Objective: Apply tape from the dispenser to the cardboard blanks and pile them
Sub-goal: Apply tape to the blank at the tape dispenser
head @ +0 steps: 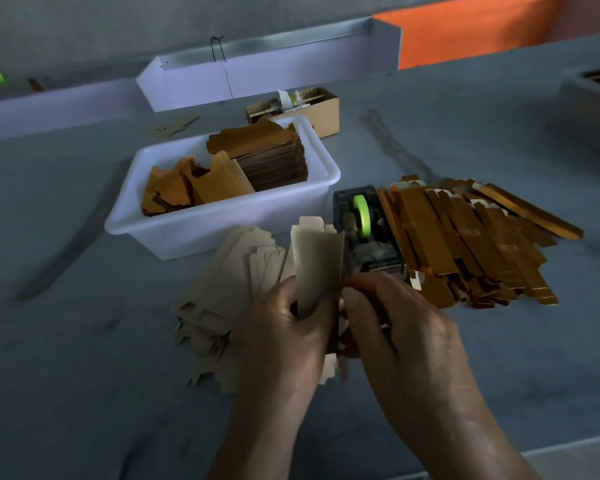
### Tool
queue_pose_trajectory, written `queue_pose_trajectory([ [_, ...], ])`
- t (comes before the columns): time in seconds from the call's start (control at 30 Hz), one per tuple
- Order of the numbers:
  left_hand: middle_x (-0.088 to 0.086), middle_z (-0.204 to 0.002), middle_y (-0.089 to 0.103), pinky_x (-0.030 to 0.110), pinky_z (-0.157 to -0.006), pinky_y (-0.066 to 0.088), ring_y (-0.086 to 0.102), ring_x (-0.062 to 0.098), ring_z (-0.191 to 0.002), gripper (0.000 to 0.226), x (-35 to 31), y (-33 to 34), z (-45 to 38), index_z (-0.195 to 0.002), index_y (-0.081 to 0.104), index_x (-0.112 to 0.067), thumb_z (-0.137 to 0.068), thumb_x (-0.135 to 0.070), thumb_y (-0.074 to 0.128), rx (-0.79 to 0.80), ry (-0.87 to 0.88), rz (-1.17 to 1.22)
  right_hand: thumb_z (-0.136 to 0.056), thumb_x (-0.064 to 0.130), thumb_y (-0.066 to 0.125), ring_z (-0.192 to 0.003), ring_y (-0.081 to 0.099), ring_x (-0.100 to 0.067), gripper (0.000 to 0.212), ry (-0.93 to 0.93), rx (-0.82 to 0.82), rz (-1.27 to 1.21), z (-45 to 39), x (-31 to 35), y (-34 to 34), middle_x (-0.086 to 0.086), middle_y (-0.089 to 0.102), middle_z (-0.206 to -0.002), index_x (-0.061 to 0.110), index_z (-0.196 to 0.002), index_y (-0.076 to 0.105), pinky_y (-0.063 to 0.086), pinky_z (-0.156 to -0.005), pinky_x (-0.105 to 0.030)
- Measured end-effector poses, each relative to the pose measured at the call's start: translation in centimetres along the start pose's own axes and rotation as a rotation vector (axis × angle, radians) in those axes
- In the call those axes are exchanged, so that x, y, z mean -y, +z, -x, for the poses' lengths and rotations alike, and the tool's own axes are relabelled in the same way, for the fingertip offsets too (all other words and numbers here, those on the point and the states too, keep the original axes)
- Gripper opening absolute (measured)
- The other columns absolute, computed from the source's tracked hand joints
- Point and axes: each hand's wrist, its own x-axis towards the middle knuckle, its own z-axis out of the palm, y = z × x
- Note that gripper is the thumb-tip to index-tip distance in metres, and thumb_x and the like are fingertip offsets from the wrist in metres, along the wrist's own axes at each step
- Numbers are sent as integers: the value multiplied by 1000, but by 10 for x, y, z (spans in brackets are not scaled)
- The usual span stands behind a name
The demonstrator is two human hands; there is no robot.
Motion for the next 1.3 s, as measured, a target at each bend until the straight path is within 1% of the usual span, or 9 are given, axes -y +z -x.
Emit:
queue_pose_trajectory([
  [0.13, 10, -80, 72, 51, -74, 56, 69, 29, -77, 41, -7, -9, 3, -83, 69, -24, -75, -62, 57, 196, -15, -63, -92, 26, 52, -71, 64, -4, 18, -38, 19, 79, -1, -4, -1, 10, 65, -85, 21, -97, 68, 53, -61, -20],
  [0.23, 16, -81, 69, 52, -64, 56, 68, 30, -69, 23, -7, -10, 6, -87, 67, -24, -90, -44, 57, 178, -17, -114, -90, 23, 57, -71, 64, -3, 13, -25, 38, 107, -2, -9, -2, 10, 66, -83, 20, -93, 70, 52, -62, -17],
  [0.37, 0, -84, 73, 29, -59, 56, 71, 17, -75, 18, -8, -19, 6, -92, 67, -35, -81, -45, 57, 323, -69, -98, -80, 46, 55, -76, 58, 3, 22, 96, -33, 53, -4, -14, -7, 14, 62, -81, 28, -89, 63, 44, -66, -5],
  [0.5, -6, -81, 74, 24, -66, 54, 70, 9, -76, 9, -12, -19, 7, -89, 71, -31, -87, -30, 62, 434, -56, -113, -80, 39, 60, -68, 61, -5, 19, 313, 121, -261, -7, -15, -10, 3, 64, -71, 22, -86, 66, 49, -61, -20],
  [0.7, -9, -67, 70, 17, -53, 45, 63, 1, -58, 5, -7, -15, 6, -78, 71, -35, -74, -33, 71, 204, -99, -18, -84, 28, 61, -77, 61, -38, 16, 375, 75, -435, -6, -23, -4, -19, 63, -76, 14, -80, 66, 54, -73, -54],
  [0.83, -15, -66, 68, 21, -50, 47, 63, 1, -58, 27, -3, -4, 13, -76, 69, -54, -79, -27, 72, 31, 29, -72, -82, 26, 64, -74, 68, -27, 5, 387, 27, -474, -7, -25, 1, -8, 69, -74, 25, -83, 68, 59, -69, -41],
  [0.97, 0, -74, 56, 30, -50, 47, 59, 19, -64, 34, -6, 13, 23, -105, 74, -25, -78, -5, 72, -159, 474, -828, -78, 26, 66, -72, 70, -22, 7, 410, 1, -513, -8, -22, 2, -4, 71, -73, 21, -78, 71, 58, -67, -36],
  [1.07, 10, -72, 55, 32, -44, 43, 56, 27, -59, 39, -3, 28, 36, -110, 70, 0, -72, -5, 62, -182, 541, -1151, -84, 26, 63, -62, 66, -10, 15, 389, -9, -501, -7, -18, 4, 1, 68, -65, 17, -73, 69, 51, -55, -22],
  [1.3, 3, -88, 59, 33, -58, 50, 61, 22, -75, 27, -1, 25, 36, -106, 67, -18, -80, -20, 66, -75, 324, -754, -81, 32, 64, -60, 58, -25, 20, 433, -8, -422, -6, -21, 3, -7, 62, -61, 17, -68, 63, 52, -64, -44],
])
